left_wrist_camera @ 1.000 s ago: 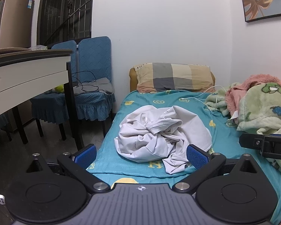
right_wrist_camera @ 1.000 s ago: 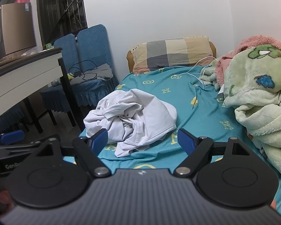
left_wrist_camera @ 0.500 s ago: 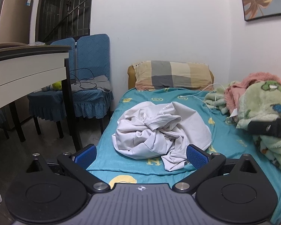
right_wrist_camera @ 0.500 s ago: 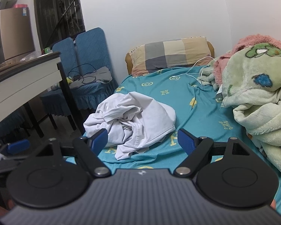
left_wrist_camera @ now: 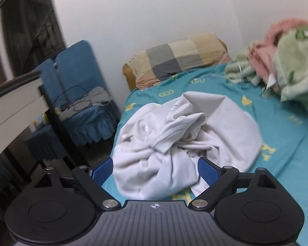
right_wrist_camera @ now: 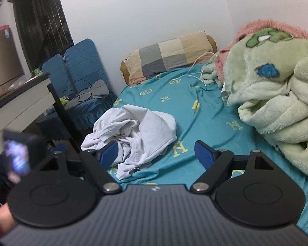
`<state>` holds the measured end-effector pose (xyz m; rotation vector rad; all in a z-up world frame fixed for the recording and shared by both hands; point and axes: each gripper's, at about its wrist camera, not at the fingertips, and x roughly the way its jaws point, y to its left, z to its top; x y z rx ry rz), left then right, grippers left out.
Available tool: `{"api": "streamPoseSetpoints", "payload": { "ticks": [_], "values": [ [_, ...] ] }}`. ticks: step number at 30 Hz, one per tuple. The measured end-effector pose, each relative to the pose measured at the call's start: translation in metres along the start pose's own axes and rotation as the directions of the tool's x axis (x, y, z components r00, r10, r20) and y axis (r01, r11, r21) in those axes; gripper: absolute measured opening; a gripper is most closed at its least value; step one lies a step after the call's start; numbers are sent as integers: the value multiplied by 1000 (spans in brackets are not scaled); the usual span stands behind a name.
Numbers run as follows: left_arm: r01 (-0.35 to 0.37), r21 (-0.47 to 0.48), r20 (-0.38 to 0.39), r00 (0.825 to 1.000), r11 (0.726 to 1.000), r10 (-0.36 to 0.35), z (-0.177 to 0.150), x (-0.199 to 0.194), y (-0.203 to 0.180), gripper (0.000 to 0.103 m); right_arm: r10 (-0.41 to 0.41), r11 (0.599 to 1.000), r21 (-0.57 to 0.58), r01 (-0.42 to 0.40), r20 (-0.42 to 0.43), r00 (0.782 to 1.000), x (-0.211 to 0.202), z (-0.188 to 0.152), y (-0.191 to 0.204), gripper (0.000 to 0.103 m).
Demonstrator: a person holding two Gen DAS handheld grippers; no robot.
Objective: Fold clothes
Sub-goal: 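Grasp the grey T-shirt edge with the left gripper while the right gripper grasps another edge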
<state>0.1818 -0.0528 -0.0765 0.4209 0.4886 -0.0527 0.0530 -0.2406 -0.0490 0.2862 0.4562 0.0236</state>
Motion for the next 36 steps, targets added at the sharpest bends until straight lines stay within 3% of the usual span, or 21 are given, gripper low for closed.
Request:
{"api": "streamPoseSetpoints", "payload": {
  "ticks": [4,7,10,13,17,21,24,27,29,30,33,36],
  "values": [
    [-3,62,13,1000,998,2,9,50,-10,80,-2,1000,18,3,-20,1000,17,0,-6,83],
    [-49,114,31,998,992,46,12,80,-18,63,-3,999,31,4,-35,999,31,1,-11,83],
    [-42,142,54,998,989,35,16,98,-20,38,5,999,41,-3,-56,998,45,1,-15,83],
    [-2,86,108,994,996,-7,28,82,-11,16,5,999,38,-3,-64,998,53,-2,-17,83],
    [104,27,185,977,994,-107,49,25,4,9,19,999,46,-16,-60,998,54,-2,-16,83],
    [234,-29,253,942,972,-219,69,-49,13,9,36,999,22,-35,-15,999,42,-1,-12,83],
    [356,-90,301,900,930,-316,80,-105,19,8,63,998,27,-63,11,998,30,3,-12,83],
    [461,-160,361,850,873,-383,84,-152,28,9,100,994,30,-101,38,994,16,6,-11,83],
    [516,-226,386,826,826,-410,77,-166,42,9,151,988,31,-152,44,988,5,5,-8,81],
    [536,-261,396,818,803,-417,73,-167,47,9,179,983,32,-181,46,983,0,4,-7,77],
    [548,-354,402,821,758,-406,53,-152,60,9,279,959,37,-280,43,959,-13,0,-1,72],
    [583,-449,404,808,677,-428,30,-127,74,9,368,929,35,-368,10,930,-16,-6,12,59]
  ]
}}
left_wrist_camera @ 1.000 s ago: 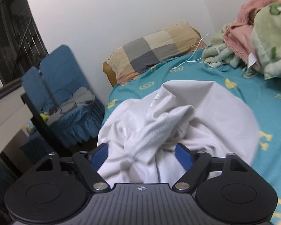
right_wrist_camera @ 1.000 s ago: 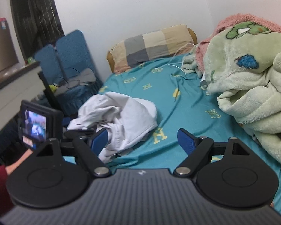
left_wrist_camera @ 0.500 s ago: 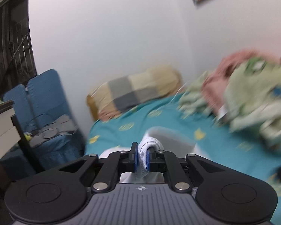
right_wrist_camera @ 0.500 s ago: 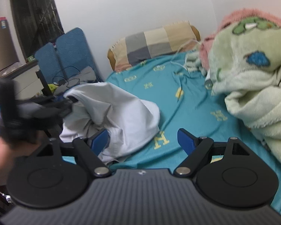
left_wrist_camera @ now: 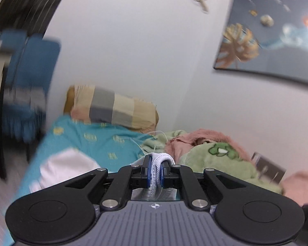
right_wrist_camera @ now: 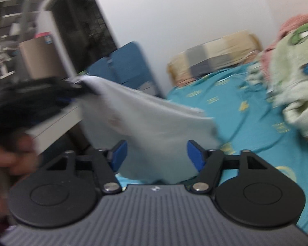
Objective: Fold clothes
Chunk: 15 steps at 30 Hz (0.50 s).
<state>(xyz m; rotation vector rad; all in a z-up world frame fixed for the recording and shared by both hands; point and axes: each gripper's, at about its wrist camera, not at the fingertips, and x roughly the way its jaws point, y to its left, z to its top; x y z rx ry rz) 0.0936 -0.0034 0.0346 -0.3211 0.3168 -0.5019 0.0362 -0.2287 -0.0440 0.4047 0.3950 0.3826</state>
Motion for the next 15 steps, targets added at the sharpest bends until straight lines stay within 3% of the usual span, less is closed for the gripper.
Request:
{"api": "streamPoseSetpoints", "payload": {
  "ticks": [1,3,9,15],
  "values": [
    [2,-28,-1,1000,1000,-2,-4,3,11,9,12,1000,3,-12,-28,1000,6,-2,4,55],
    [-10,-56,-5,1000,998,10,-7,10,29,10,17,1000,19,-15,-108,994,26,-3,11,35],
    [-104,-102,-91,991,989,95,-24,35,88,10,-111,994,-54,100,-248,962,88,-13,25,34],
    [-170,-132,-197,970,977,142,-46,57,121,10,-247,967,-148,206,-354,902,146,-24,35,34]
  ]
}}
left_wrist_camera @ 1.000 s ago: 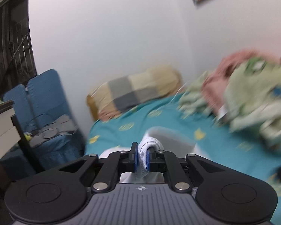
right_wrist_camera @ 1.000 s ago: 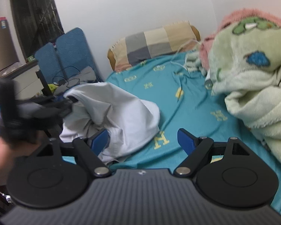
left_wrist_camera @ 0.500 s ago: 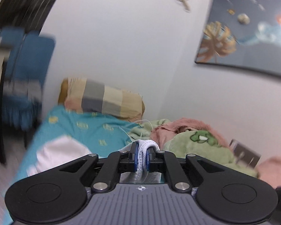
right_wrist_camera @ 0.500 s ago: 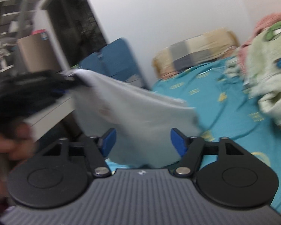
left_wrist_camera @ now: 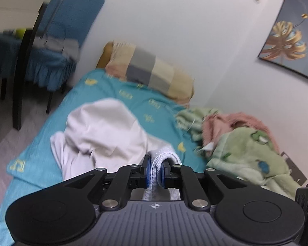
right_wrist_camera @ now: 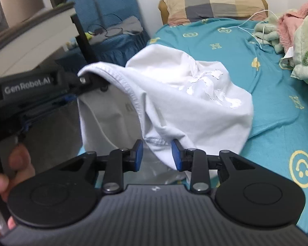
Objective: Fold clothes
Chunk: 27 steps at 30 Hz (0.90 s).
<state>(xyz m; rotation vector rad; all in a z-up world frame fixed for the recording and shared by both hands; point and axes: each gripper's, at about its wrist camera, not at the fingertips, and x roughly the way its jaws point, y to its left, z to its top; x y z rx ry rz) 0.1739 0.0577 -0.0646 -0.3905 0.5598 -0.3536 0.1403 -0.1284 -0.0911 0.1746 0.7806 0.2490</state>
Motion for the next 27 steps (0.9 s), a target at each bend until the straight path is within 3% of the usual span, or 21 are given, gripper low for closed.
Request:
{"api": "streamPoseSetpoints", "payload": {
  "ticks": [3,9,27],
  "values": [
    [-47,-3,-33,998,999,47,-7,12,8,10,-19,999,-27,19,-1,1000,5,-4,-1,34],
    [-74,-31,-67,995,997,72,-14,22,8,10,-23,999,-46,23,14,1000,13,2,-6,35],
    [-80,-15,-40,996,997,79,-25,-4,-20,11,-33,999,-7,33,52,998,1,-3,-16,34]
  ]
}}
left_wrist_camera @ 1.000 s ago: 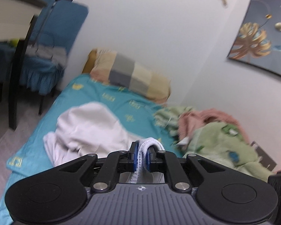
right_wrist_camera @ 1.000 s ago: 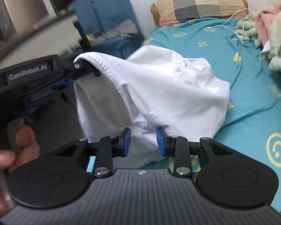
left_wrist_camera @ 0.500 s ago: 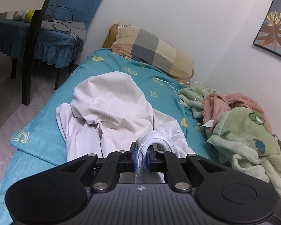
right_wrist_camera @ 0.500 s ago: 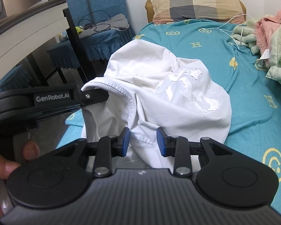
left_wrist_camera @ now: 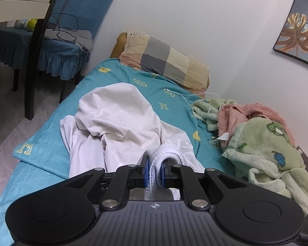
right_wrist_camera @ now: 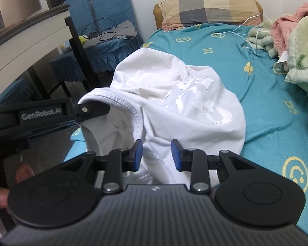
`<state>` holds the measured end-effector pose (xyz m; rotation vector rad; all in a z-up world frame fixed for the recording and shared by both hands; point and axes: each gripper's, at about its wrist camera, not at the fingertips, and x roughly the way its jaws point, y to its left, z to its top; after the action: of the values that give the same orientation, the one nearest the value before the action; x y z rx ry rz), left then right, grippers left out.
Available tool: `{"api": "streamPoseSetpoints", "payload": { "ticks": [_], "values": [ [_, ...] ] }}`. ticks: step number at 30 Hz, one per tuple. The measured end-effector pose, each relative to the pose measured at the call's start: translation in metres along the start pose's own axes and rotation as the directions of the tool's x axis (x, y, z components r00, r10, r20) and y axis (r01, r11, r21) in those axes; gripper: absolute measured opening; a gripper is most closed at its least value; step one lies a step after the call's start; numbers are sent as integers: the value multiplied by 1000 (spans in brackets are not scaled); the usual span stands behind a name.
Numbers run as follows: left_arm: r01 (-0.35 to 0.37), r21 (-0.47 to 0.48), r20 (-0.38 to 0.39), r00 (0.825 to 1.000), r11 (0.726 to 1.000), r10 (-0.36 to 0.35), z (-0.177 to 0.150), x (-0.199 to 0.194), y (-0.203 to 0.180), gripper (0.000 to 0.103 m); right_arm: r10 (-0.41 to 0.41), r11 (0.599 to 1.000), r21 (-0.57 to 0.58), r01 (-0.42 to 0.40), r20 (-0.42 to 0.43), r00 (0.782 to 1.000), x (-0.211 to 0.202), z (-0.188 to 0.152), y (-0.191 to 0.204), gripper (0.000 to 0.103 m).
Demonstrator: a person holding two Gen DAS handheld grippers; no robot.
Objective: Fold clothes
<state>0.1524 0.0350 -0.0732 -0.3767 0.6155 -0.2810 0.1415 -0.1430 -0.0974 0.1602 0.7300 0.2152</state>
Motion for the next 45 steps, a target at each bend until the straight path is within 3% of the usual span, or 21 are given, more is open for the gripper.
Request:
{"api": "streamPoseSetpoints", "payload": {
  "ticks": [10,13,15,19,22,24,28,31,33,36,37,38,39,41,42,45],
  "values": [
    [-11,3,-7,1000,1000,11,-1,-1,-1,12,-18,1000,8,18,17,1000,-3,1,-5,34],
    [-8,13,-10,1000,1000,8,-2,0,-1,15,-72,997,4,72,45,996,-7,3,-12,33],
    [6,16,-19,1000,1000,-6,-3,1,-2,18,-122,992,46,119,70,990,-13,7,-26,35],
    [41,14,-55,998,999,-40,-9,5,-4,20,-140,974,193,122,84,987,-26,10,-64,35],
    [50,9,-58,997,999,-49,-10,7,-5,20,-82,976,211,57,113,990,-38,7,-70,35],
    [62,-10,-47,997,998,-62,-9,4,-2,16,9,982,188,-28,102,995,-37,5,-63,37],
    [90,-49,-20,996,995,-92,-3,-2,3,11,147,979,144,-146,1,989,-22,-4,-38,37],
    [121,-75,-3,993,990,-122,1,-6,7,10,143,986,94,-136,-71,987,-5,-13,-20,49],
    [138,-81,2,990,987,-138,3,-8,8,9,125,991,63,-119,-98,987,6,-15,-11,63],
    [135,-57,13,991,989,-134,3,-11,7,9,87,995,60,-82,-82,993,19,-13,-9,65],
    [126,-51,12,992,991,-126,3,-12,7,9,76,995,75,-70,-76,994,21,-12,-12,64],
    [115,-46,10,993,992,-115,3,-11,7,9,68,993,102,-61,-72,995,20,-13,-17,56],
    [105,-38,5,994,994,-105,2,-11,7,9,62,991,127,-53,-70,996,18,-13,-22,34],
    [86,-16,-3,996,996,-86,1,-9,6,9,71,984,169,-60,-57,996,10,-10,-31,16],
    [74,-2,-4,997,997,-74,1,-9,4,9,74,980,186,-65,-41,996,3,-8,-35,12],
    [82,36,-13,997,996,-81,-1,-9,-1,11,51,981,187,-56,28,998,-29,0,-43,11]
  ]
}}
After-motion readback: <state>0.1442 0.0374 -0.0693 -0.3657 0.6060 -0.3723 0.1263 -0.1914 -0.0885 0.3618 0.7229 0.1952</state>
